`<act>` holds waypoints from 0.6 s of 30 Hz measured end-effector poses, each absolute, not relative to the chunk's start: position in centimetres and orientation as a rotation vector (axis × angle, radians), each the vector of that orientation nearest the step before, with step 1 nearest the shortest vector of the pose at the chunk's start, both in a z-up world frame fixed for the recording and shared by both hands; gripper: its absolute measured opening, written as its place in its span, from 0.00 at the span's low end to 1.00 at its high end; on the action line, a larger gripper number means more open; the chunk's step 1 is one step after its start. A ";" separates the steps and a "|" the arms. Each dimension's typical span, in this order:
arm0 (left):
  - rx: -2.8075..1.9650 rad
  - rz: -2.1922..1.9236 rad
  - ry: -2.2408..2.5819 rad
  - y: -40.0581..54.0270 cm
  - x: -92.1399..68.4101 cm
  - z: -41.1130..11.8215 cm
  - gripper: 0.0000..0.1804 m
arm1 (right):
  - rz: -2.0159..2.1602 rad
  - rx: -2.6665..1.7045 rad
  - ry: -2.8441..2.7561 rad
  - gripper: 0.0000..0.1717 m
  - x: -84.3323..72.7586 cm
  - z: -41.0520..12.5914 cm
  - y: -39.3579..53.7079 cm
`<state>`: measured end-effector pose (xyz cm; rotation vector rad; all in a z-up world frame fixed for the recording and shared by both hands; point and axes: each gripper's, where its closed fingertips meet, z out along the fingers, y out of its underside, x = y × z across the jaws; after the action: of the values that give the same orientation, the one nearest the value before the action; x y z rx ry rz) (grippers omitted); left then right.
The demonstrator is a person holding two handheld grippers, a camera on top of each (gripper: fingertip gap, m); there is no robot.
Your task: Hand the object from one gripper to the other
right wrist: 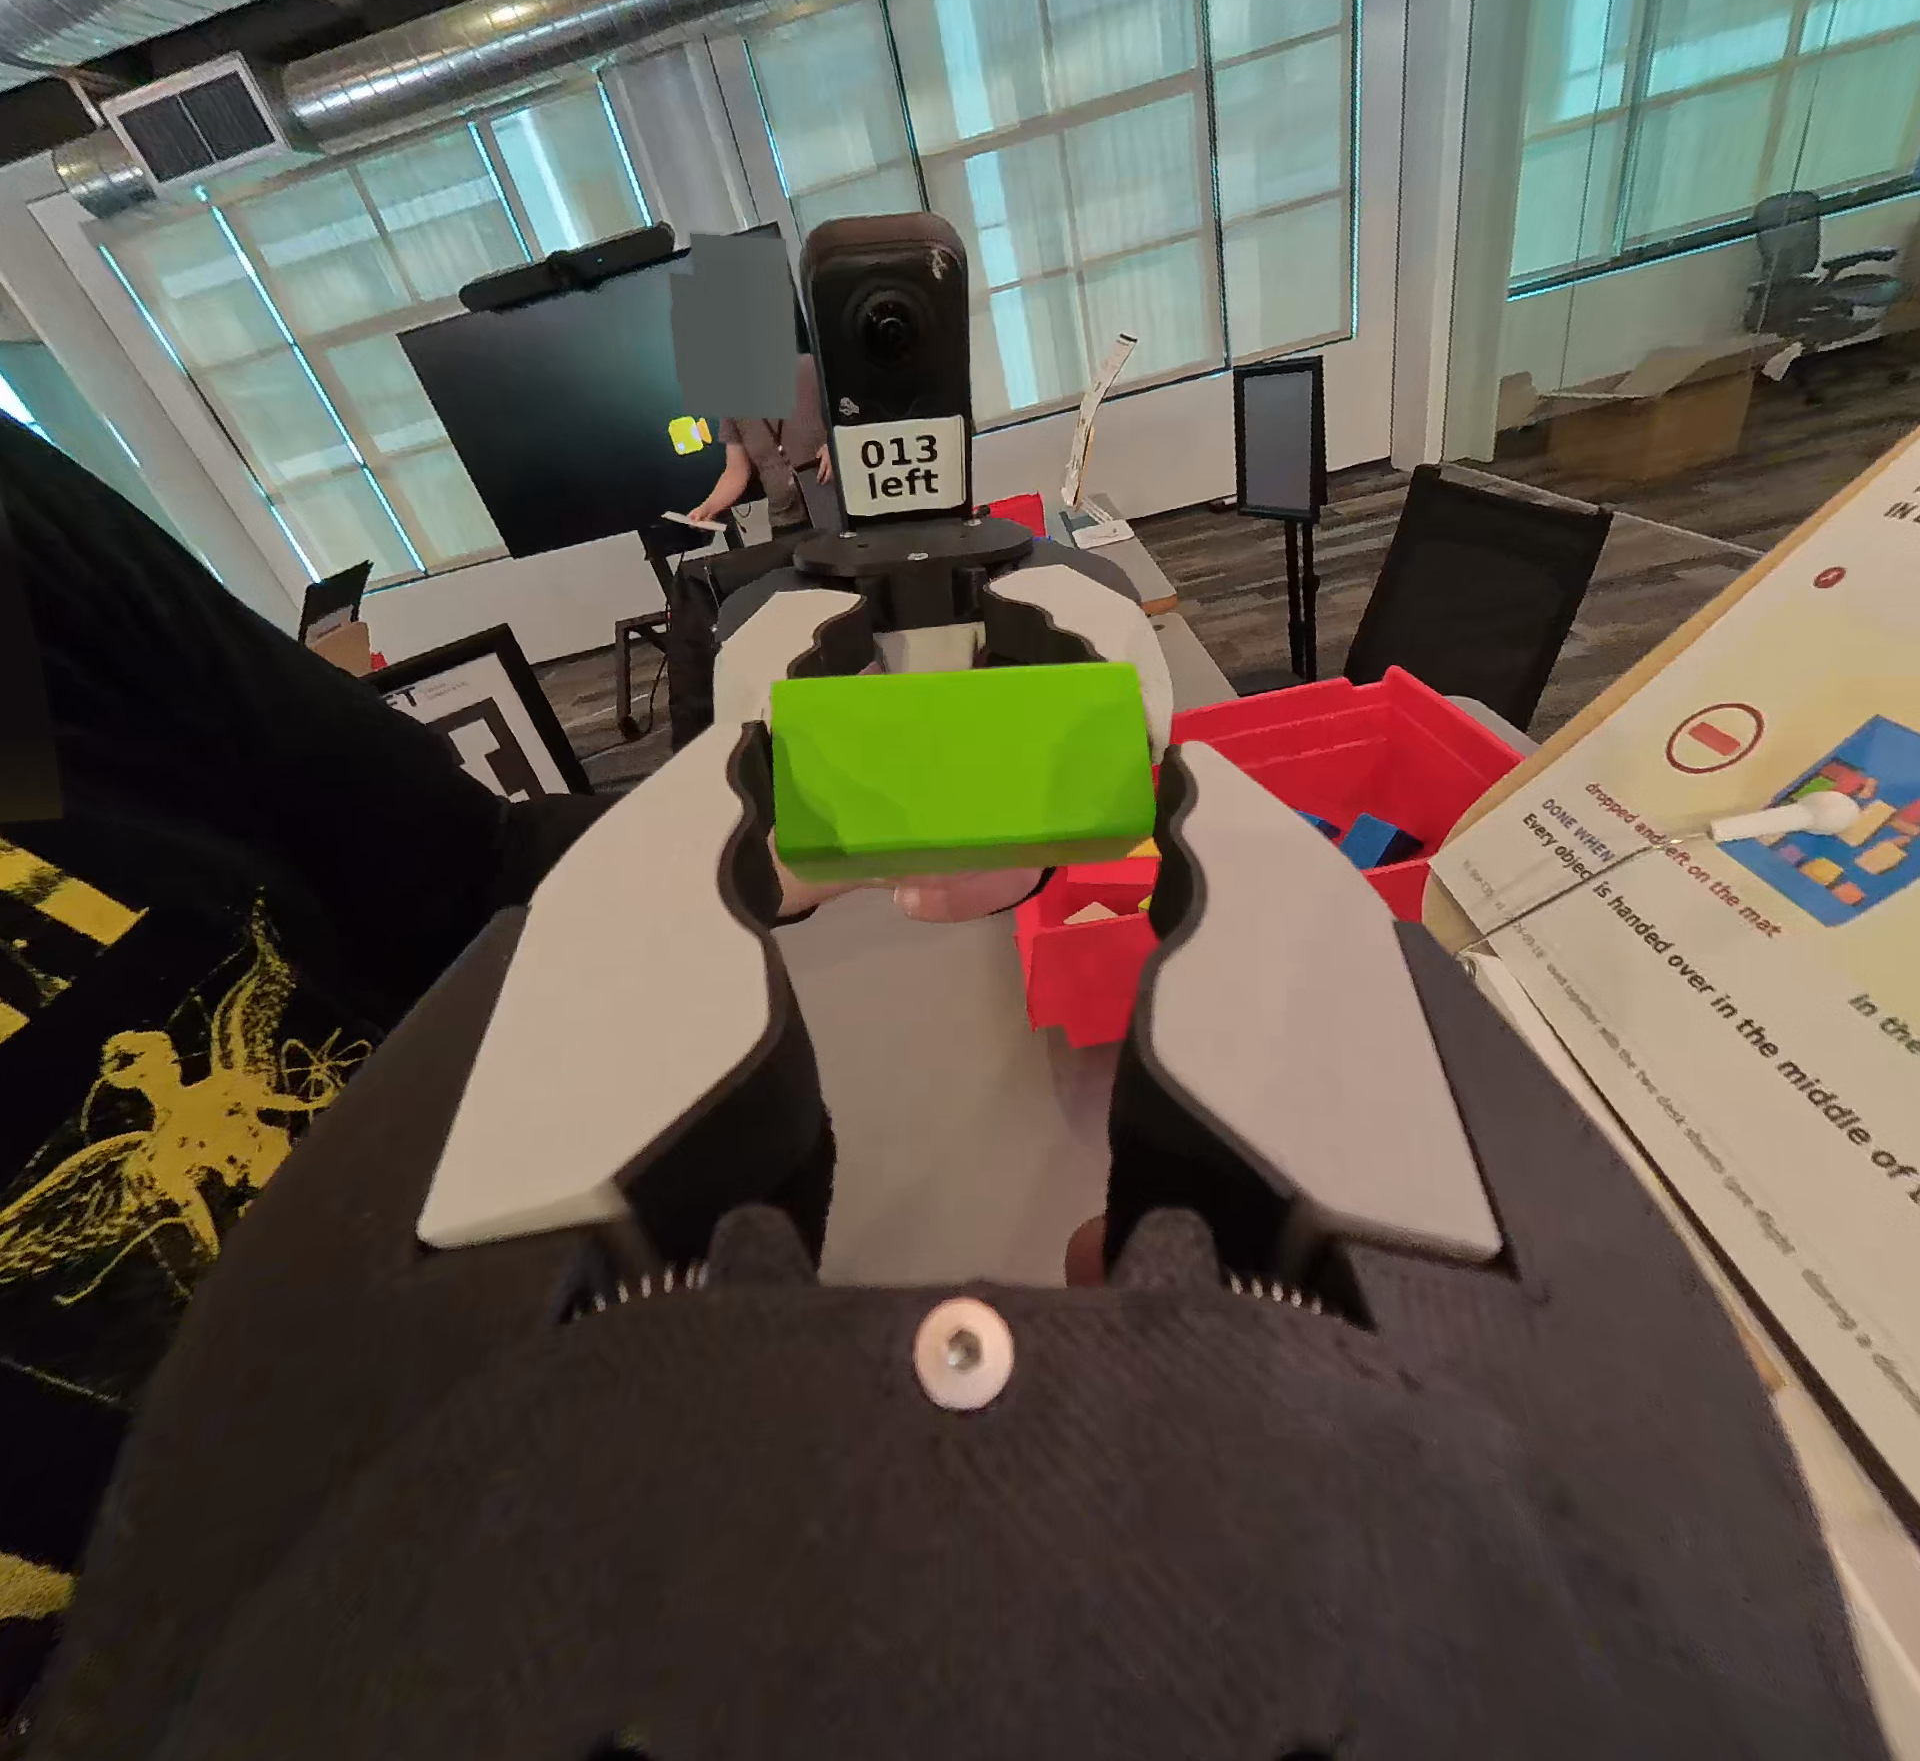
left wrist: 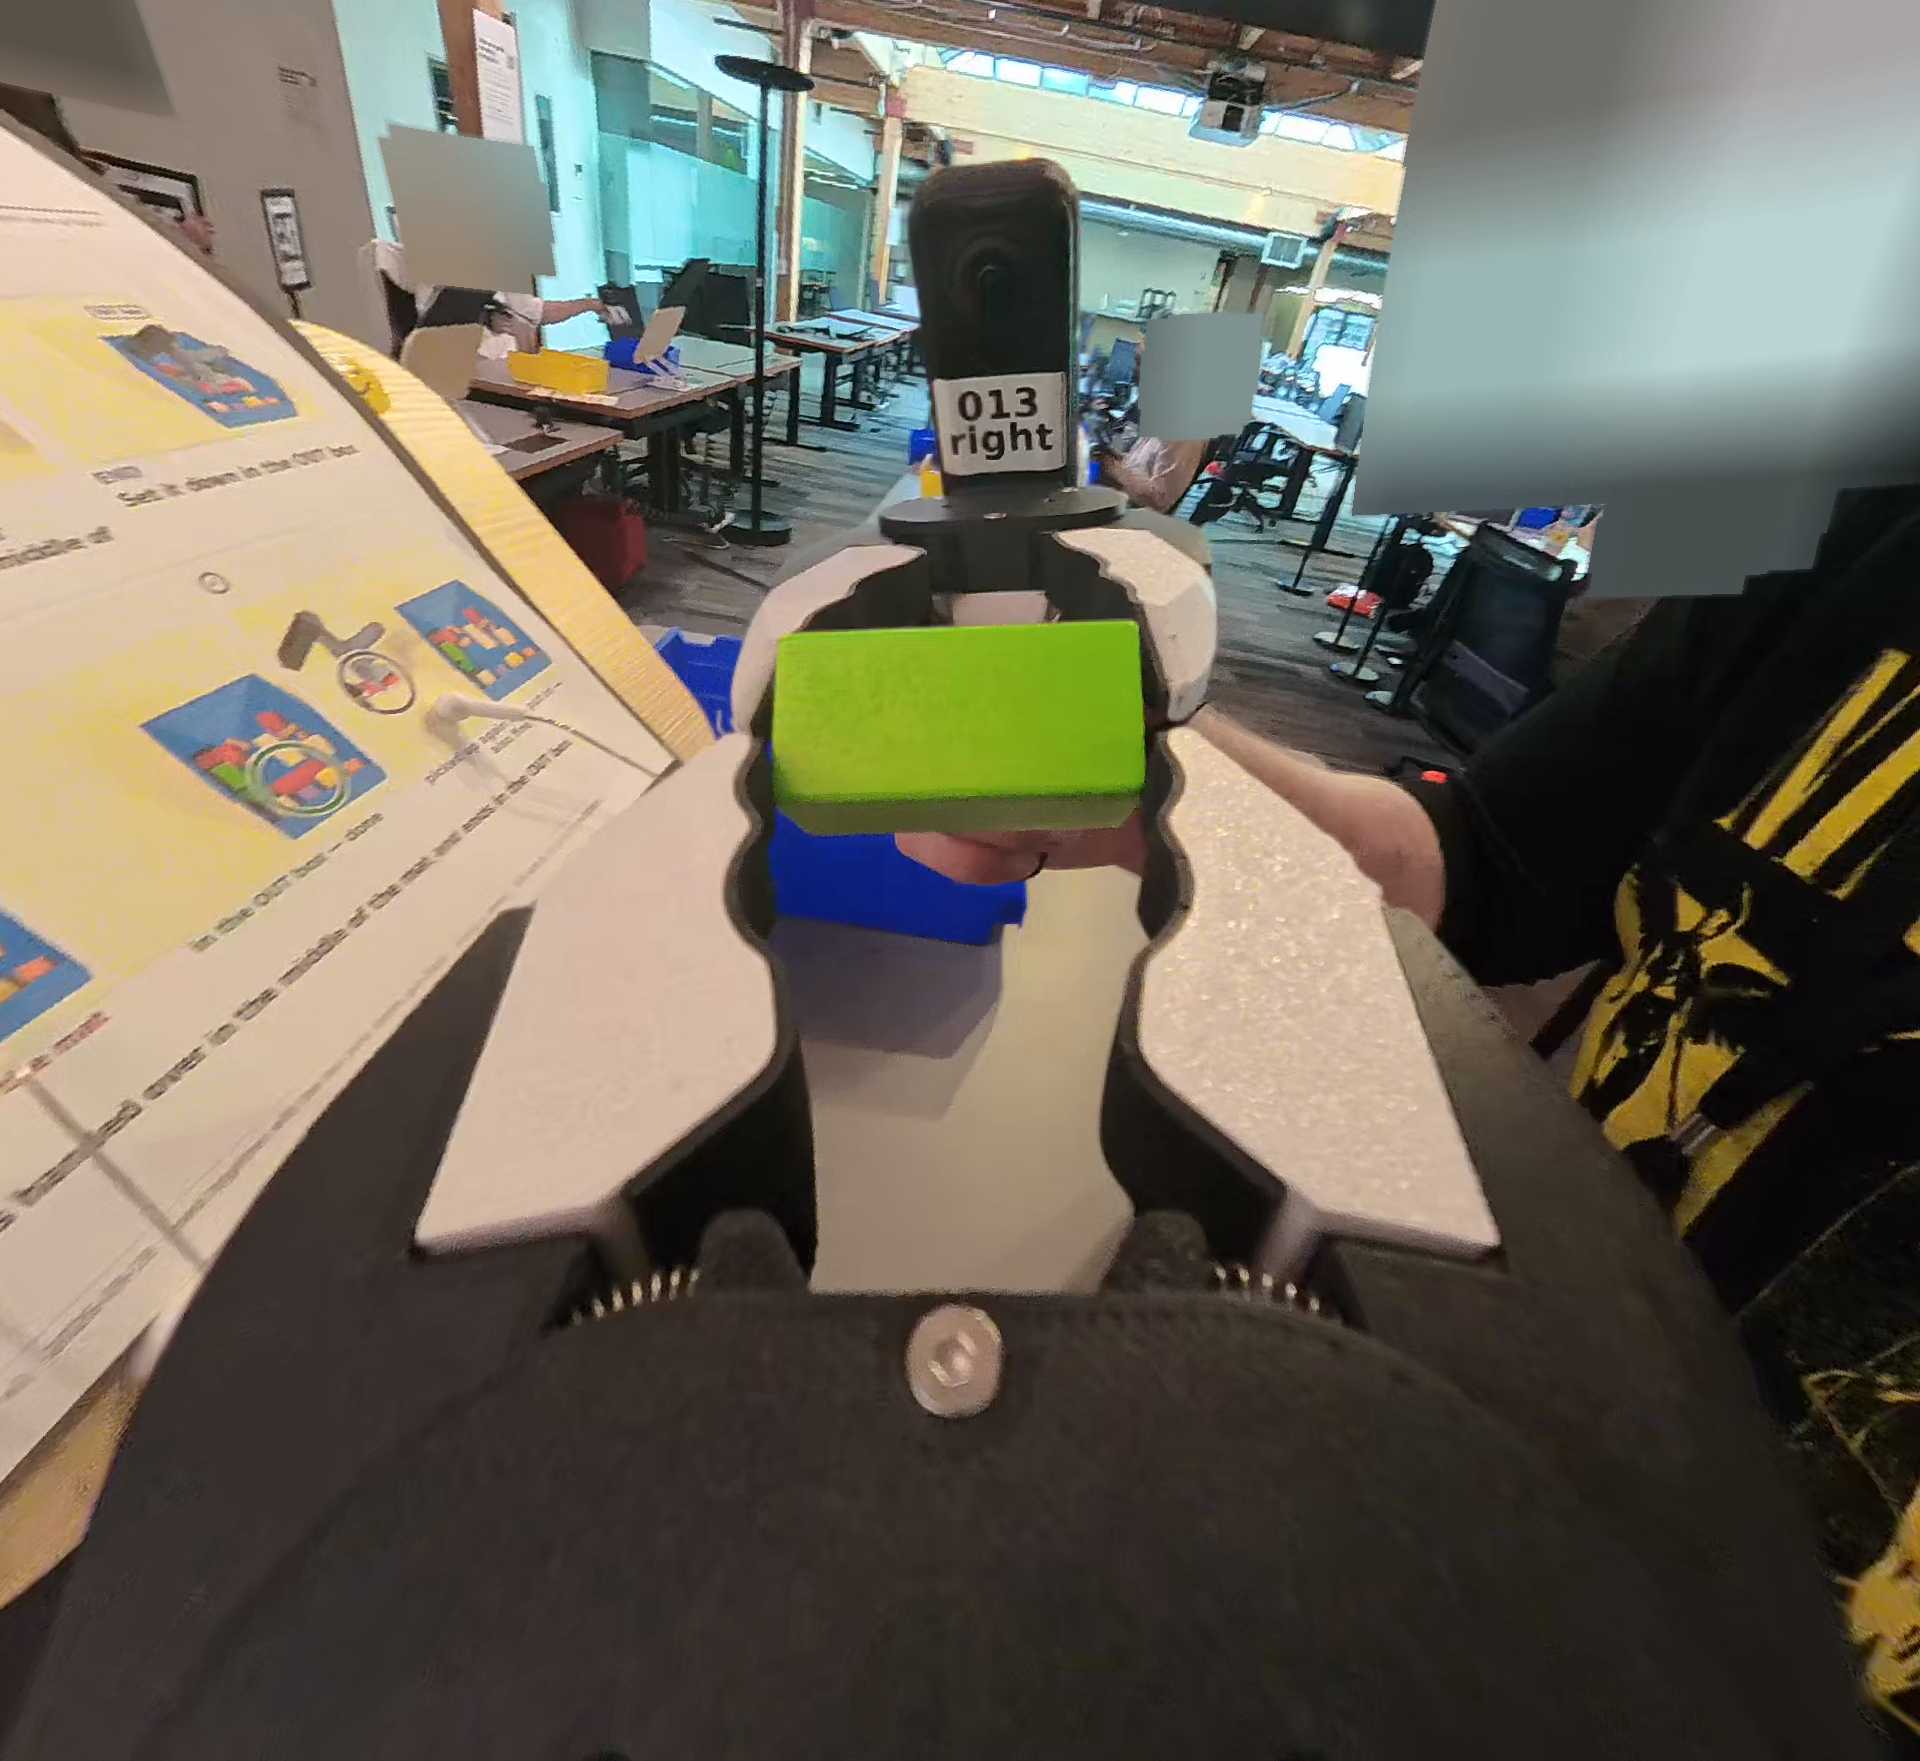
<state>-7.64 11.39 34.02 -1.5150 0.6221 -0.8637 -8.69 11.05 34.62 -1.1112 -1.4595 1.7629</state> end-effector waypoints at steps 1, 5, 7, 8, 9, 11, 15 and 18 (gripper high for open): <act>-1.510 -0.873 0.620 11.4 -7.5 34.3 0.36 | 1.747 -1.116 -1.444 0.40 -7.9 35.0 11.5; -1.572 -0.729 0.618 10.9 -9.3 34.4 0.29 | 1.428 -1.327 -1.410 0.40 -1.3 33.9 18.1; -1.640 -0.641 0.584 10.4 -11.6 33.4 0.26 | 1.070 -1.568 -1.469 0.40 3.7 28.9 23.7; -1.681 -0.593 0.565 10.2 -12.9 32.6 0.24 | 0.936 -1.684 -1.502 0.40 6.3 26.2 26.0; -1.728 -0.547 0.541 10.0 -14.3 31.5 0.23 | 0.833 -1.789 -1.556 0.40 8.7 23.3 27.7; -1.800 -0.519 0.486 9.7 -16.5 29.7 0.21 | 0.636 -1.928 -1.677 0.40 12.4 18.2 30.4; -1.880 -0.464 0.424 9.5 -19.0 27.4 0.20 | 0.334 -2.033 -1.913 0.40 15.5 11.2 33.7; -1.961 -0.414 0.406 10.0 -20.5 25.3 0.22 | 0.252 -2.072 -2.008 0.40 15.8 8.6 35.3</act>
<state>-20.54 9.98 25.26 -1.9614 0.4056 -0.4139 15.82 35.31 8.56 -2.0718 -2.0076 0.2521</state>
